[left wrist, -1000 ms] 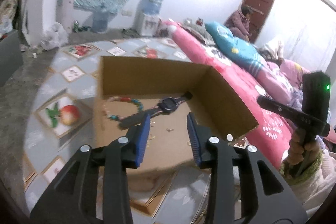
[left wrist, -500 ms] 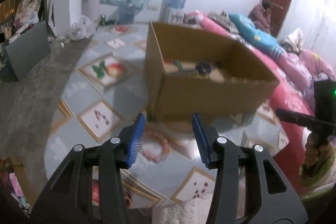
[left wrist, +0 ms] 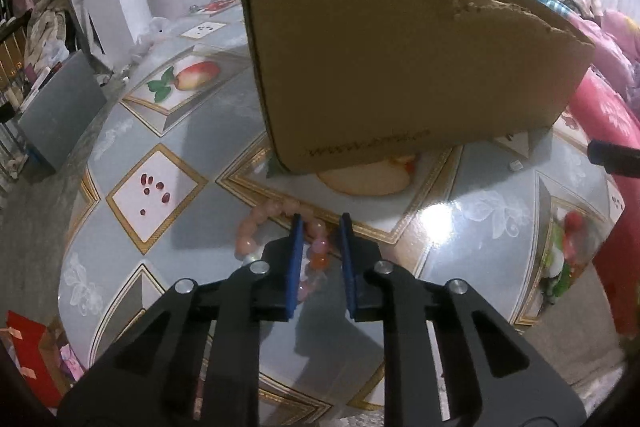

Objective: Organize jewelry
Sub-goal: 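Close the left tool on the pink bead bracelet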

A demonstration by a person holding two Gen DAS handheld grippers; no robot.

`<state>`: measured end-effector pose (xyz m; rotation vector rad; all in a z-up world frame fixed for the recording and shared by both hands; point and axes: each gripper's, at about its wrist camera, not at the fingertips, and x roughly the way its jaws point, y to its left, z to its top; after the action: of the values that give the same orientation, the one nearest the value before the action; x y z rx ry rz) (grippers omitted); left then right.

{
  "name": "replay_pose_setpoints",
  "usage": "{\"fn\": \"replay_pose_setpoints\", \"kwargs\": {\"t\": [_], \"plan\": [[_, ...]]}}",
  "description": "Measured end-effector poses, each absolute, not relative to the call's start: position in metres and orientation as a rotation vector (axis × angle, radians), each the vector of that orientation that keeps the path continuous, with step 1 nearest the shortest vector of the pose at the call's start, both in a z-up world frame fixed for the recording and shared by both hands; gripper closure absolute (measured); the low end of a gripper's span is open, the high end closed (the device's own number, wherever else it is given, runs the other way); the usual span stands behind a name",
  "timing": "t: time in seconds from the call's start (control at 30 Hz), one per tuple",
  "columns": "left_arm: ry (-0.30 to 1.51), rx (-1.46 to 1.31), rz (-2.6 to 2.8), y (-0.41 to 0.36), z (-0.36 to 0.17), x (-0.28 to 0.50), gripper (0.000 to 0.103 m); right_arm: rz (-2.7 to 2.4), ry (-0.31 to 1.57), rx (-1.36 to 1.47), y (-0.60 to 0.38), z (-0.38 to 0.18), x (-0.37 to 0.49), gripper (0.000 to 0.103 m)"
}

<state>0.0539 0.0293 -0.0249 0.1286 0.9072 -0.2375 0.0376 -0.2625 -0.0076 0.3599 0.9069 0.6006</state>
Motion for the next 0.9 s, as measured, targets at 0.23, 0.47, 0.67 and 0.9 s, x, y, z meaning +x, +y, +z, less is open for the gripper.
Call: {"fn": "replay_pose_setpoints", "kwargs": {"t": [0.23, 0.47, 0.67, 0.9], "plan": [[0.895, 0.118, -0.275, 0.02, -0.026, 0.052, 0.095, 0.59, 0.92, 0.369, -0.262, -0.012, 0.042, 0.074], [0.882, 0.118, -0.446, -0.026, -0.028, 0.036, 0.095, 0.541, 0.925, 0.287, -0.248, -0.015, 0.044, 0.074], [0.879, 0.111, -0.489, -0.041, -0.027, 0.031, 0.095, 0.504, 0.922, 0.227, -0.228, -0.021, 0.048, 0.074], [0.885, 0.066, -0.505, -0.031, -0.028, 0.032, 0.095, 0.43, 0.915, 0.112, -0.199, -0.03, 0.059, 0.075]]}}
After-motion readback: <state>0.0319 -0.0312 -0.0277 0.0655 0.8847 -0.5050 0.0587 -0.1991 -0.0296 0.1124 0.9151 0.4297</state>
